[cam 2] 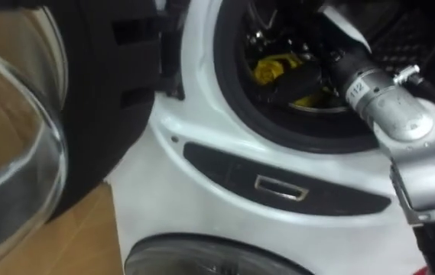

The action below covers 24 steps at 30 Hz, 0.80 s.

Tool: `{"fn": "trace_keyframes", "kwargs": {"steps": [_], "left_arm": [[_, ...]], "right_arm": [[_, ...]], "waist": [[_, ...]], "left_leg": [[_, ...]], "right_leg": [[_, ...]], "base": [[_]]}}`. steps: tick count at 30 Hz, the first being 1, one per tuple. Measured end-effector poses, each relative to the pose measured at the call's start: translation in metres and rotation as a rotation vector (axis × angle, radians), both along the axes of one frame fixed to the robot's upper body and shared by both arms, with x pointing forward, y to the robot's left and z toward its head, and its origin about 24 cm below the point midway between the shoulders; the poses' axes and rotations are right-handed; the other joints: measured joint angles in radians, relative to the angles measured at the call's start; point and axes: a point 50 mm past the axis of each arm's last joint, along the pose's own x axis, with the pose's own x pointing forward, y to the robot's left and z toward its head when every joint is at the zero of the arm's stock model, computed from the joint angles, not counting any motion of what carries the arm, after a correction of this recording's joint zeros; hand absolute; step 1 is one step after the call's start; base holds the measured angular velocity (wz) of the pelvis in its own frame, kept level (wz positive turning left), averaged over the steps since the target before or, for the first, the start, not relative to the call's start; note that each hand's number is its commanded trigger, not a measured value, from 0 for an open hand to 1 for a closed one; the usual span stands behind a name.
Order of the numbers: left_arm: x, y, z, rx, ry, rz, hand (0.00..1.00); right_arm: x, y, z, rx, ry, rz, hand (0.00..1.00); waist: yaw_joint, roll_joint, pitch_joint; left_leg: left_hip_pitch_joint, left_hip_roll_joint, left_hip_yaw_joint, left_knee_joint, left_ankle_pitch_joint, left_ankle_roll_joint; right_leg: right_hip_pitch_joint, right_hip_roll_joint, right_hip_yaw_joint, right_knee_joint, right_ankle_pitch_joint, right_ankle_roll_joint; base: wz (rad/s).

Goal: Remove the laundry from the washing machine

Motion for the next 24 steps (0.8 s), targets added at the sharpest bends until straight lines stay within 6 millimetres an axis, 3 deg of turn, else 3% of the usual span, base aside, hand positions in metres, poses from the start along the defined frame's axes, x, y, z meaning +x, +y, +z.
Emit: {"fn": "trace_keyframes", "kwargs": {"steps": [2, 11, 14, 24], "left_arm": [[-0.001, 0.001, 0.000, -0.003, 0.002, 0.003, 0.00], [-0.008, -0.004, -0.003, -0.056, 0.043, 0.017, 0.00], [-0.008, -0.004, -0.003, -0.062, 0.051, 0.022, 0.00], [0.003, -0.002, -0.001, -0.060, 0.026, 0.027, 0.00]], "right_arm": [[0.001, -0.003, -0.003, 0.001, 0.017, -0.012, 0.00], [0.007, -0.011, -0.001, -0.072, 0.088, -0.026, 0.00], [0.010, -0.016, -0.005, -0.062, 0.128, -0.028, 0.00], [0.013, -0.024, -0.017, -0.055, 0.248, -0.030, 0.00]], "waist": [[0.002, -0.012, -0.0079], [-0.011, -0.017, -0.0095], [-0.025, -0.027, -0.0165], [-0.046, -0.035, -0.0144]], "left_leg": [[-0.002, 0.001, -0.001, 0.000, 0.002, -0.003], [-0.001, 0.003, -0.028, -0.001, 0.003, -0.001], [0.002, 0.003, -0.033, 0.002, 0.004, -0.001], [0.007, 0.006, -0.038, -0.006, 0.003, 0.001]], "right_leg": [[0.002, 0.002, -0.003, -0.006, 0.003, -0.003], [0.032, -0.001, -0.027, -0.036, 0.023, 0.002], [0.036, -0.001, -0.032, -0.037, 0.024, 0.003], [0.047, -0.001, -0.033, -0.045, 0.025, 0.005]], "base": [[0.03], [0.09], [0.04], [0.01]]}}
